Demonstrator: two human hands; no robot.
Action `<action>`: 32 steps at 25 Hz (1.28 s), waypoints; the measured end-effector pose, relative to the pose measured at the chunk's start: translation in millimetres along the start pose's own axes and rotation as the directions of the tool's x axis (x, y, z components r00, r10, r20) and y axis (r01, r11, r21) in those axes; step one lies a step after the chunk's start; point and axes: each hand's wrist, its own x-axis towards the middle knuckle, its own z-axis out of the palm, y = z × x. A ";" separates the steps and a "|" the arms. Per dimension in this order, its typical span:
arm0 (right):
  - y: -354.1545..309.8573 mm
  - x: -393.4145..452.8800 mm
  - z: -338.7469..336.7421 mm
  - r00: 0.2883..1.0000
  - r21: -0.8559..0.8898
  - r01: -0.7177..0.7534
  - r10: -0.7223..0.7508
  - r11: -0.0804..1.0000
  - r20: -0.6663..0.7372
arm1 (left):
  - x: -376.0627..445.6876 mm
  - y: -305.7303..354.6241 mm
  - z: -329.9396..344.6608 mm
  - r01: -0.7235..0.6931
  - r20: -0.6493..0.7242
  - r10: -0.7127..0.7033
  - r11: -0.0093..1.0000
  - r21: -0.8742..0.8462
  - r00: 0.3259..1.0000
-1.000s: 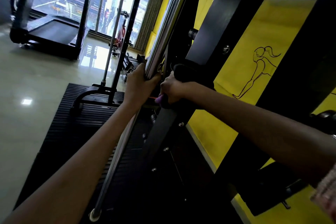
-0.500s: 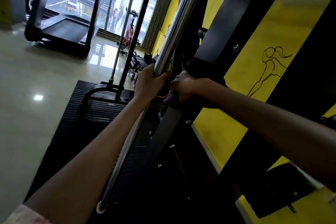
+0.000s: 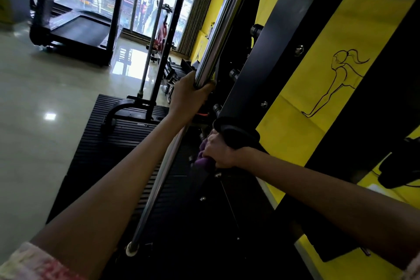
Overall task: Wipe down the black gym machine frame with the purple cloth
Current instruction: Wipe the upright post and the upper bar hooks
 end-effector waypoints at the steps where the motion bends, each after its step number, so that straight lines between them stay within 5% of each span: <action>1: 9.5 -11.2 -13.0 0.995 0.013 -0.100 0.099 0.995 0.009 | -0.4 0.3 0.5 -0.006 -0.001 0.006 1.000 0.004 1.000; 7: 78.0 -79.0 -57.3 0.865 0.168 -0.434 0.461 0.885 -0.197 | -0.3 -1.5 1.5 -0.011 -0.033 0.012 1.000 0.021 0.999; 9: 90.3 -88.3 -50.4 0.752 0.189 -0.457 0.491 0.869 -0.440 | -0.8 -2.0 1.3 0.000 -0.047 0.001 1.000 0.014 0.999; 11: 80.3 -89.3 -24.7 0.566 0.178 -0.460 0.442 0.870 -0.696 | -1.0 -2.2 1.5 -0.006 -0.036 0.006 1.000 -0.007 0.999; 13: 61.0 -88.4 4.0 0.486 0.168 -0.415 0.374 0.894 -0.790 | -2.0 -2.0 2.4 -0.013 -0.033 0.012 0.999 -0.033 0.999; 15: 52.4 -95.1 18.6 0.506 0.092 -0.409 0.309 0.908 -0.805 | -2.4 -2.1 3.4 -0.009 -0.048 0.007 0.999 -0.043 0.999; 17: 57.8 -101.0 18.9 0.437 0.122 -0.443 0.333 0.888 -0.836 | -2.6 -2.4 4.1 -0.014 -0.060 0.012 0.999 -0.033 0.998; 21: 78.5 -95.8 -1.4 -0.035 0.574 -0.498 0.647 0.650 -0.762 | -1.6 -3.4 3.4 0.008 -0.085 -0.009 1.000 -0.013 0.996; 23: 59.7 -77.7 0.2 -0.202 0.728 -0.430 0.729 0.534 -0.654 | -1.5 -3.0 4.7 0.012 -0.100 -0.012 1.000 -0.004 0.995; 28: 22.2 -48.2 19.8 -0.219 0.802 -0.340 0.788 0.491 -0.575 | 0.0 -6.9 4.8 0.020 -0.113 -0.020 1.000 0.000 0.993; 32: 87.3 -78.7 -17.2 -0.366 0.805 -0.276 0.717 0.525 -0.593 | -0.8 -4.5 8.4 0.035 -0.142 -0.040 0.999 -0.040 0.989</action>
